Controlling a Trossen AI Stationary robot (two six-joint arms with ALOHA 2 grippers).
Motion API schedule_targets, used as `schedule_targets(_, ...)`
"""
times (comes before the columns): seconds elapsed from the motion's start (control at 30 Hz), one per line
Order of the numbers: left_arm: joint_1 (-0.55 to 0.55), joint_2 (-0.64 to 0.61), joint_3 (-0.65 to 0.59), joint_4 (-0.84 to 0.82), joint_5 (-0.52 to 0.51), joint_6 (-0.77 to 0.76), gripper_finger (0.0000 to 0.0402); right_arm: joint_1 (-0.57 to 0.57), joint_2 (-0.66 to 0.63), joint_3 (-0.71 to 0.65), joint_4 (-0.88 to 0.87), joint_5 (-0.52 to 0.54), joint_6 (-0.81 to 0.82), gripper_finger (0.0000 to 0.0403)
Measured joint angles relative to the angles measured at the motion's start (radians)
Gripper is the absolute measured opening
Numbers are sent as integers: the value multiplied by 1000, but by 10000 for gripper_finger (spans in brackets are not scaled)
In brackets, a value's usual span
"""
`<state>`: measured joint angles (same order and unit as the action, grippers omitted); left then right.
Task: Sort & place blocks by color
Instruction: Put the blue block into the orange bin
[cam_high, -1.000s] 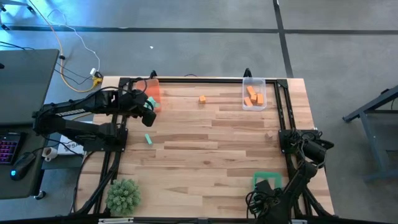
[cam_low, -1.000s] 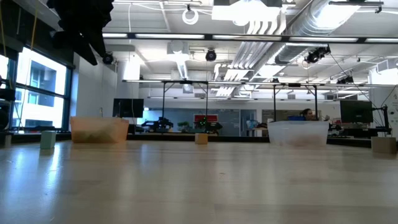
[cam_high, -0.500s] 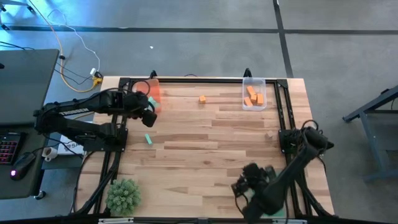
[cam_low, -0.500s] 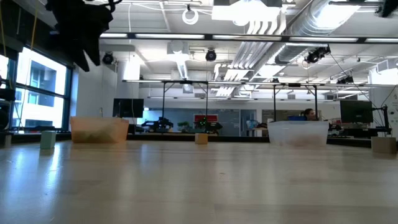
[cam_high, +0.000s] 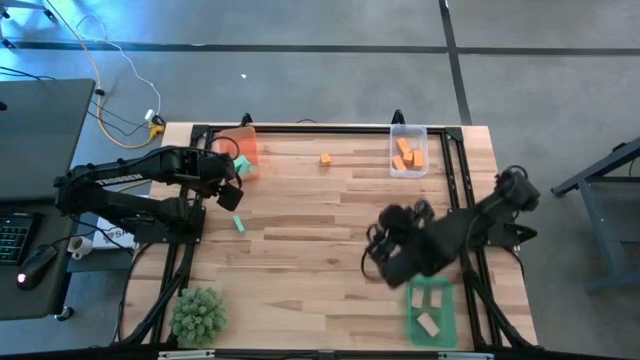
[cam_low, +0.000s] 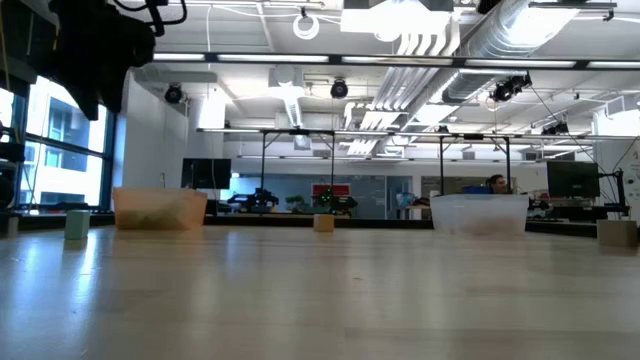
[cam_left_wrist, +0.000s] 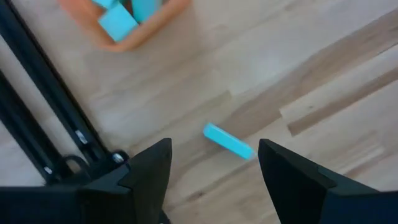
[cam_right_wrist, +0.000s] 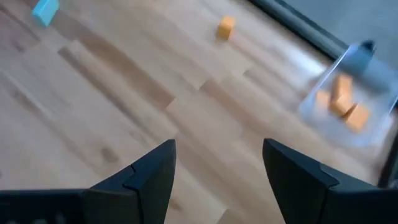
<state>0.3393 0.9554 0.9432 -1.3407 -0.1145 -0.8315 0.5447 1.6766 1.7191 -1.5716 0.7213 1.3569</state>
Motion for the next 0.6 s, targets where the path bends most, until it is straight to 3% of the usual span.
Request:
schedule_targets(0.13, -1, 0, 0, 1, 17, -144, 226, -89, -92, 0, 0, 7, -145, 226)
schedule_targets(0.27, -23, 0, 0, 1, 16, -384, 223, -176, -169, 0, 0, 10, -266, 226)
schedule_targets(0.6, -170, 39, 0, 2, -39, -725, 223, -359, -252, 0, 1, 11, -581, 226)
